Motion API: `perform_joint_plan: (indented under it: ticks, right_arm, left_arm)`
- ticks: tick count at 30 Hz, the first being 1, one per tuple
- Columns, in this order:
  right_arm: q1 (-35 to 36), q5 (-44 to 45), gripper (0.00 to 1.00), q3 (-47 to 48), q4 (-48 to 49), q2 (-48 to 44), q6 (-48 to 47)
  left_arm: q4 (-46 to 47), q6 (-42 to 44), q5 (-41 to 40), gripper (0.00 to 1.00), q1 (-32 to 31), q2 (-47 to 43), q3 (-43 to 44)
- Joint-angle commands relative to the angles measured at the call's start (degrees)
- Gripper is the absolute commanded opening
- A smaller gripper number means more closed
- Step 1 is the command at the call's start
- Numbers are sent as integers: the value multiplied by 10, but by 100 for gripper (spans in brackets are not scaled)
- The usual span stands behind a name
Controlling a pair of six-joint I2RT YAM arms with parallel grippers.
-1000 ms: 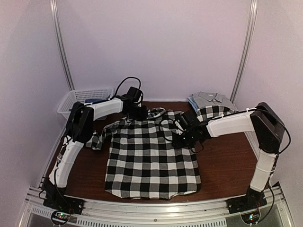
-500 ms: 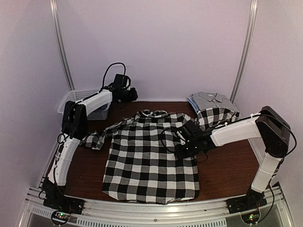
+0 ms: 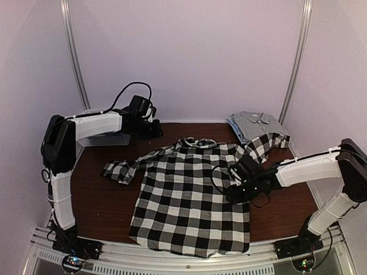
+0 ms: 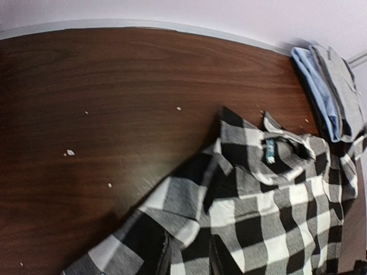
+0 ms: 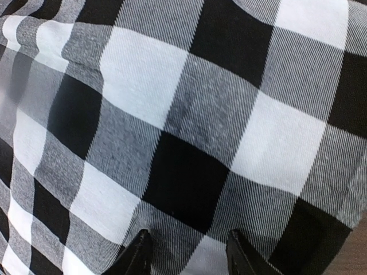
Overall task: Fold and stack the long sleeve shirts
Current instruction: Flatten out the square-folded shirt at the center of the board.
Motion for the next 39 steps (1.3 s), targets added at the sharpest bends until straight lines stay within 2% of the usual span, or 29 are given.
perform_joint_plan:
  ticks: [1,4,9,16,20,25,31,33,35,38,39]
  right_arm:
    - [0,9,48,-10,-58,-44,17]
    - [-1,10,49,28,-72,-66,21]
    - [-3,28,53,124,-69,-63,5]
    - [-17,29,56,232,-27,36,-38]
    - [-34,20,56,302,2,110,-61]
    - [-51,29,55,388,3,205,-86]
    - [-69,26,52,452,3,293,-100]
    - [-73,28,52,471,0,316,-104]
    - [-78,28,52,489,-2,333,-107]
    - [-86,26,51,513,-9,357,-109]
    - [-89,26,51,521,-9,364,-111]
  left_arm:
    - [25,4,-15,24,-42,-116,-124]
    - [15,0,-41,25,-58,-170,-205]
    - [-24,-2,-132,34,-62,-245,-308]
    - [-48,-15,-184,49,-61,-320,-408]
    - [-26,1,-173,51,-61,-326,-432]
    - [-17,31,-144,52,-61,-287,-423]
    - [-21,48,-178,55,-60,-249,-413]
    - [-21,52,-186,54,-60,-238,-407]
    - [-25,54,-200,47,-60,-231,-397]
    - [-42,57,-217,28,-60,-231,-379]
    - [-51,58,-218,18,-60,-233,-371]
